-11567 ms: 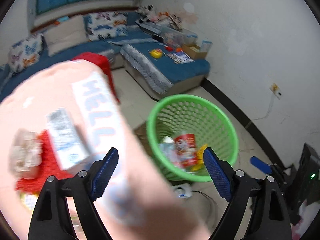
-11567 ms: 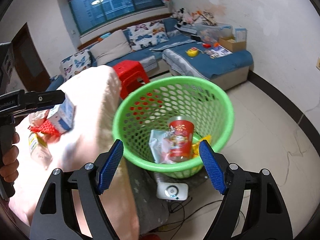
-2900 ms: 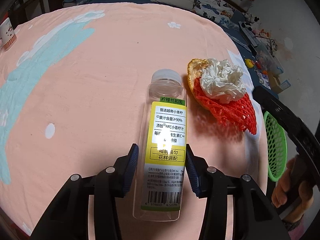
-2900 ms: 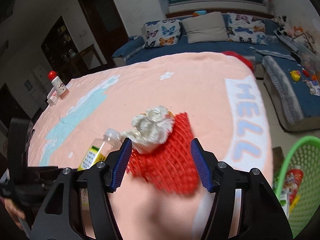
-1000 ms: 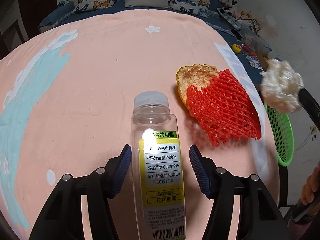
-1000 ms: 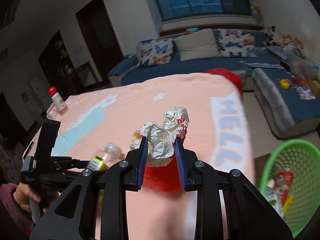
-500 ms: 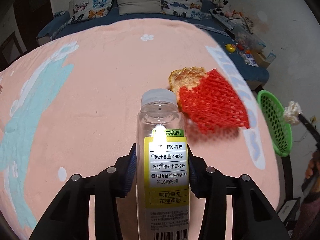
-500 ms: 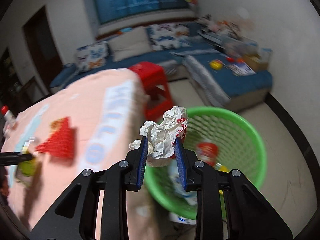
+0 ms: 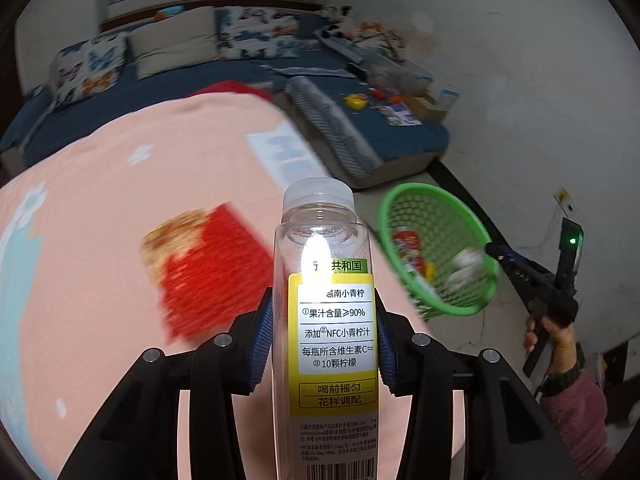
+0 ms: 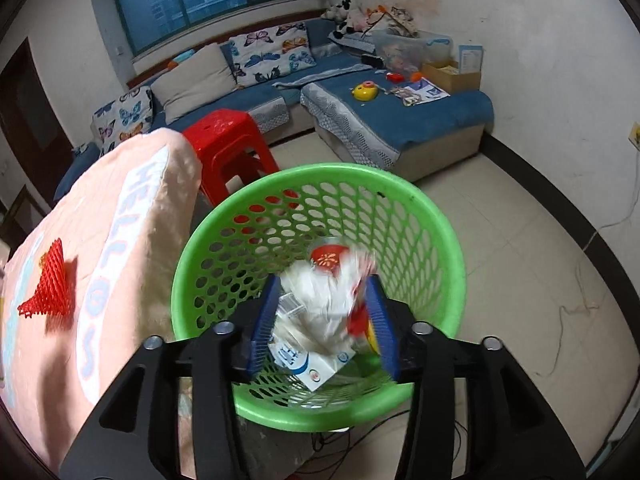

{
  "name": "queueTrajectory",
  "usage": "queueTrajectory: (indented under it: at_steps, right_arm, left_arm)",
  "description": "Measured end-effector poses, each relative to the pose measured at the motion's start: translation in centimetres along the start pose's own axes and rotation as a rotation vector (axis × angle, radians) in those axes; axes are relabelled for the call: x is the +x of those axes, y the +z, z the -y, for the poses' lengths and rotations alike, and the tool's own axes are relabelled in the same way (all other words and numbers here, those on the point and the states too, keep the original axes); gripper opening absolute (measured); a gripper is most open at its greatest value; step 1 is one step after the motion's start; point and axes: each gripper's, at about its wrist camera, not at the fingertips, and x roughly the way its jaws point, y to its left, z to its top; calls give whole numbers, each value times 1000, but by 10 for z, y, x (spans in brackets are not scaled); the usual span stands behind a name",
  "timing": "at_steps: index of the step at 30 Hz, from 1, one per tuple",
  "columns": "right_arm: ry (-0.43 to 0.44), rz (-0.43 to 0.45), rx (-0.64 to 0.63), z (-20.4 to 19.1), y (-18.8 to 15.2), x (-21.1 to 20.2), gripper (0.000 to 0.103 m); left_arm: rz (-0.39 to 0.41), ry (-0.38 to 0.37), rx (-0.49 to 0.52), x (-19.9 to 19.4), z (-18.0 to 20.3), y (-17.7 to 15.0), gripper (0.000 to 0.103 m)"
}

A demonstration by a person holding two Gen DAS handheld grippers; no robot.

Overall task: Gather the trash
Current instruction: 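Drop the foil from the right tool while the left tool drops the bottle into the basket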

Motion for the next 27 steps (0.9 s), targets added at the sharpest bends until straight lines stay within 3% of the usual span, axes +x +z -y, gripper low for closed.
queueTrajectory:
  at_steps: [7, 16, 27]
  right_arm:
    - [-4, 63, 1, 16, -4, -30, 56]
    - [-44, 123, 22, 47, -27, -68, 60]
    - [-56, 133, 81, 72, -52, -79, 62]
  left_arm:
    - [-32, -95, 111, 63, 82, 41, 43]
    - [-124, -152, 204, 154, 175, 60, 43]
    - [-228, -158, 226, 233, 223, 61, 44]
